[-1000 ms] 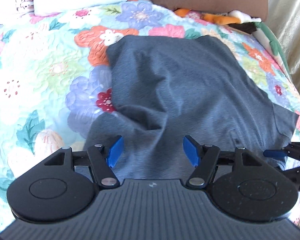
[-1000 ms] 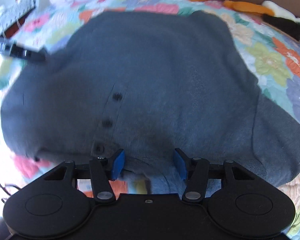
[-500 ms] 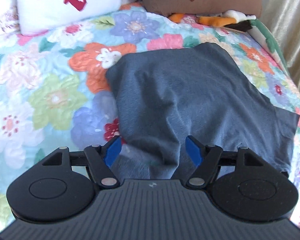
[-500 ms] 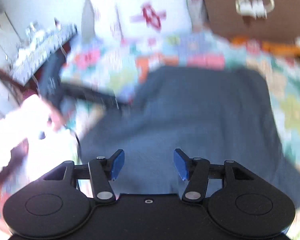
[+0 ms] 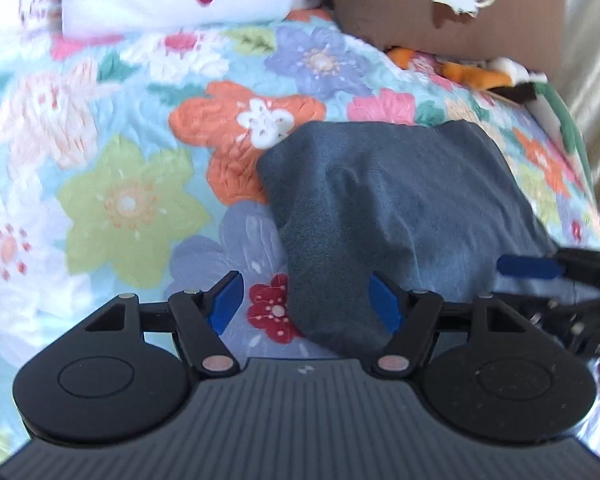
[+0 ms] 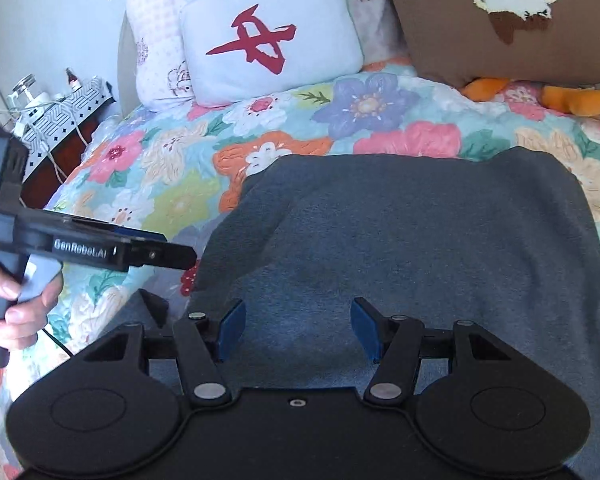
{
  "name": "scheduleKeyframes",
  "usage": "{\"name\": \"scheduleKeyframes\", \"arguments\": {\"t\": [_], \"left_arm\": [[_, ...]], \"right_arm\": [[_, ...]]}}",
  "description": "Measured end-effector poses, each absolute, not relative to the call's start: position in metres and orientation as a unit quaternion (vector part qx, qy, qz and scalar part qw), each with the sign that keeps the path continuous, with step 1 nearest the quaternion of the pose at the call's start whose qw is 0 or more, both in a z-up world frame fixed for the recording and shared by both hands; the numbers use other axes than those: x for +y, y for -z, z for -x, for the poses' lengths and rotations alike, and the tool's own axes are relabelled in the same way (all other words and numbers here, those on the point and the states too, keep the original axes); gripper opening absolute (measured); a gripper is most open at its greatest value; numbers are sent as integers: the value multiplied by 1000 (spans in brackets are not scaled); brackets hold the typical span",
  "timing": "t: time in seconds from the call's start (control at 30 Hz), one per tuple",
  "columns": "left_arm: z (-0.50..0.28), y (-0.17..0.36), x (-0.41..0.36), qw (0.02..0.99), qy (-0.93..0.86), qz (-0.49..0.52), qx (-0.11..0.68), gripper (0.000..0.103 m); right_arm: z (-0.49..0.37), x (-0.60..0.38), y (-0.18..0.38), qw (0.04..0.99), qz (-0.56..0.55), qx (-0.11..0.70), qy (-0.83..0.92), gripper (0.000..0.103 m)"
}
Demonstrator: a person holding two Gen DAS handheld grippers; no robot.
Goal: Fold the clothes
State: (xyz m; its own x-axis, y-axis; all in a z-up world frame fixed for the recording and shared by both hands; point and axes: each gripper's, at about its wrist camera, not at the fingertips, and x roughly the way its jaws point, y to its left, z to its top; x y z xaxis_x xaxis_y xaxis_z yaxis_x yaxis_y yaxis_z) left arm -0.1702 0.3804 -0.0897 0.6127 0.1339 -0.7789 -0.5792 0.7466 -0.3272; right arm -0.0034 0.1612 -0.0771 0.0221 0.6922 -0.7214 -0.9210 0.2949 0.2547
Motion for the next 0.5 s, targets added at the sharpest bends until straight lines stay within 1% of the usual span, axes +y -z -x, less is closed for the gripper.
{"name": "scheduleKeyframes", "arguments": {"t": [0.03, 0.07, 0.1, 0.13, 0.17, 0.23, 0.33, 0.37, 0.4, 0.5], "left_arm": [[167, 91, 383, 850, -209, 291, 386, 67], [165, 90, 384, 853, -208, 286, 385, 63], [162, 90, 385, 857, -206, 278, 382, 56], [159, 89, 386, 860, -204, 271, 382, 40], [156, 88, 389, 862, -200, 264, 384, 33], [147, 89, 396, 863, -194, 263, 386, 34], [132, 97, 408, 857, -189, 275, 392, 34], [126, 100, 412, 855, -189, 281, 393, 36], [121, 104, 416, 853, -188, 286, 395, 38], [108, 118, 426, 843, -187, 306, 401, 56]], "right_arm": [[0, 164, 82, 704, 141, 397, -571, 64], [-4, 167, 86, 705, 136, 402, -568, 64], [-7, 169, 90, 703, 131, 408, -567, 64], [-10, 172, 94, 701, 129, 417, -564, 64], [-12, 174, 99, 698, 129, 426, -561, 64], [-15, 177, 105, 700, 138, 437, -547, 64], [-16, 177, 111, 703, 154, 433, -543, 64], [-17, 176, 112, 705, 157, 432, -540, 64], [-19, 176, 113, 707, 160, 431, -538, 64], [-23, 175, 116, 712, 163, 428, -533, 64]]}}
